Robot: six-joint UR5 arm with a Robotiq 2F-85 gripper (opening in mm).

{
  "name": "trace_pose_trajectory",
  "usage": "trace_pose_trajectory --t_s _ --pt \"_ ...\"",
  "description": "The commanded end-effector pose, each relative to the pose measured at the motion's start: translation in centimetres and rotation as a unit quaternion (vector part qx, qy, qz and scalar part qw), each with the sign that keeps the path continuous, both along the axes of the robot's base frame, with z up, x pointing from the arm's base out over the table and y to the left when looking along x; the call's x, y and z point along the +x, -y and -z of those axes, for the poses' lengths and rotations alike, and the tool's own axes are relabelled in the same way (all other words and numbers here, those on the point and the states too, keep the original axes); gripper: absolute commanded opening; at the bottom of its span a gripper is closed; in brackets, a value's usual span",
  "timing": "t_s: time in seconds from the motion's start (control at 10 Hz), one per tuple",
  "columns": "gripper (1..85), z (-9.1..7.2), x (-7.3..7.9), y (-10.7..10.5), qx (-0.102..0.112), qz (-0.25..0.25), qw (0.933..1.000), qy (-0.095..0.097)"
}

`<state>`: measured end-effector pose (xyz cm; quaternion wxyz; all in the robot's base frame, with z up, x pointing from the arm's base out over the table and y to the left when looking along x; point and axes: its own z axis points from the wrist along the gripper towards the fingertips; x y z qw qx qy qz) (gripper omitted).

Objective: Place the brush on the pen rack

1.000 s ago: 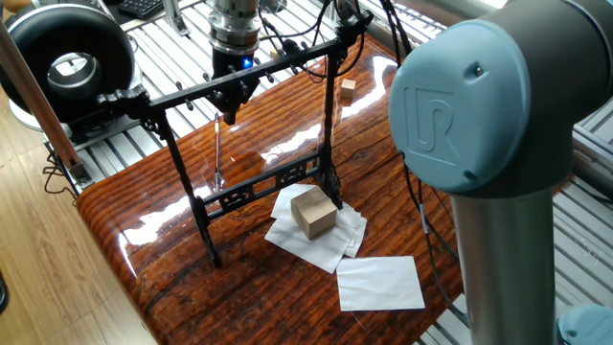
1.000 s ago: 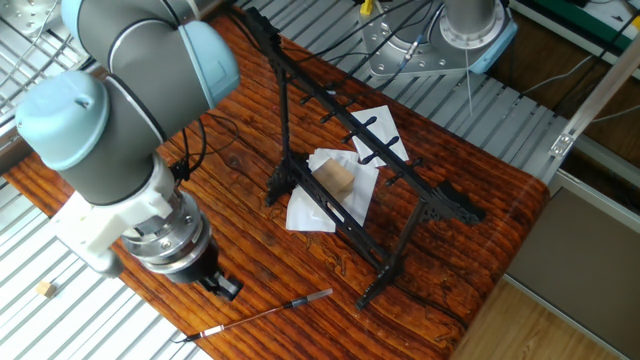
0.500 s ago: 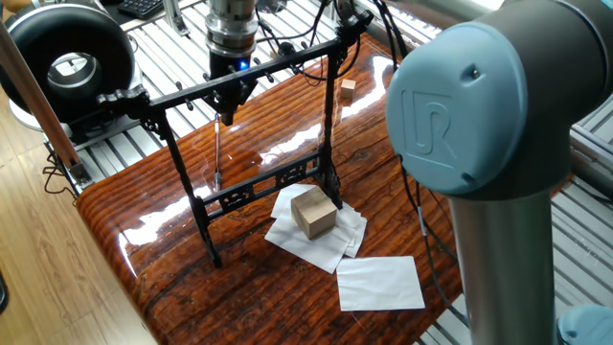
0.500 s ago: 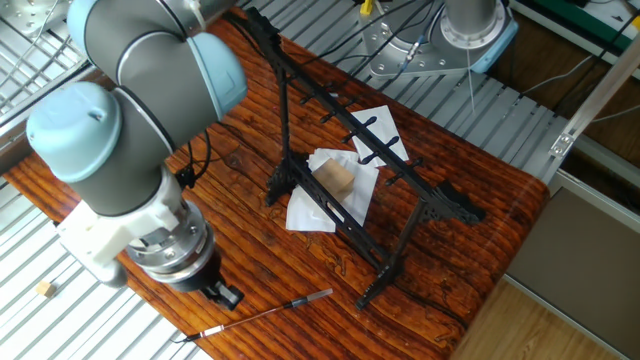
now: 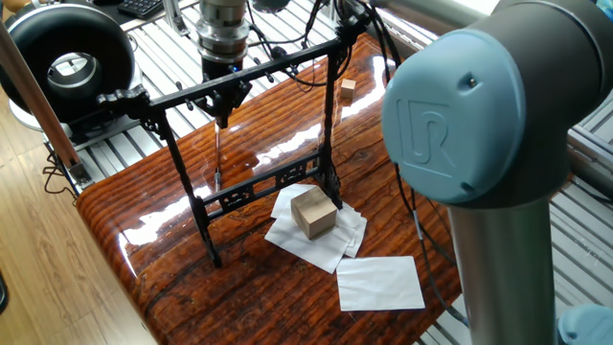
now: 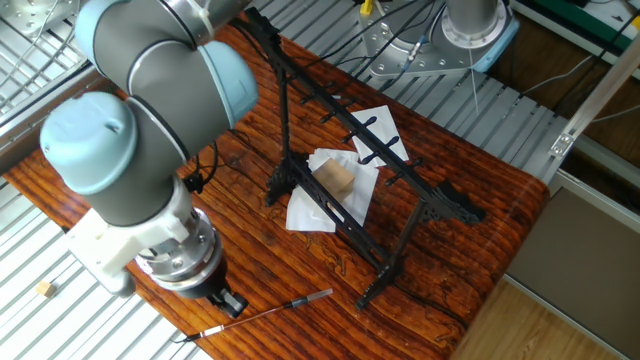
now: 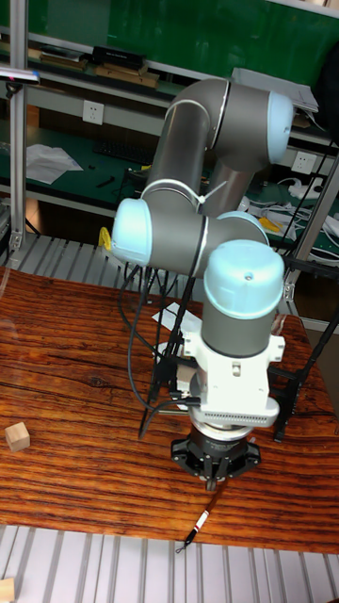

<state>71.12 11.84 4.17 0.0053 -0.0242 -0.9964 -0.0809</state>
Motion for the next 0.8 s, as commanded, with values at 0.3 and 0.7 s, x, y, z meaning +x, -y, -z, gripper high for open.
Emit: trace_pose_trajectory --t_s 0.3,0.7 --pt "2.7 -0.11 0.59 -0.82 -0.007 0.045 0.9989 -0.010" --pt "1.0 -0.31 0.51 -1.48 -0.002 0.072 0.9969 -0.032"
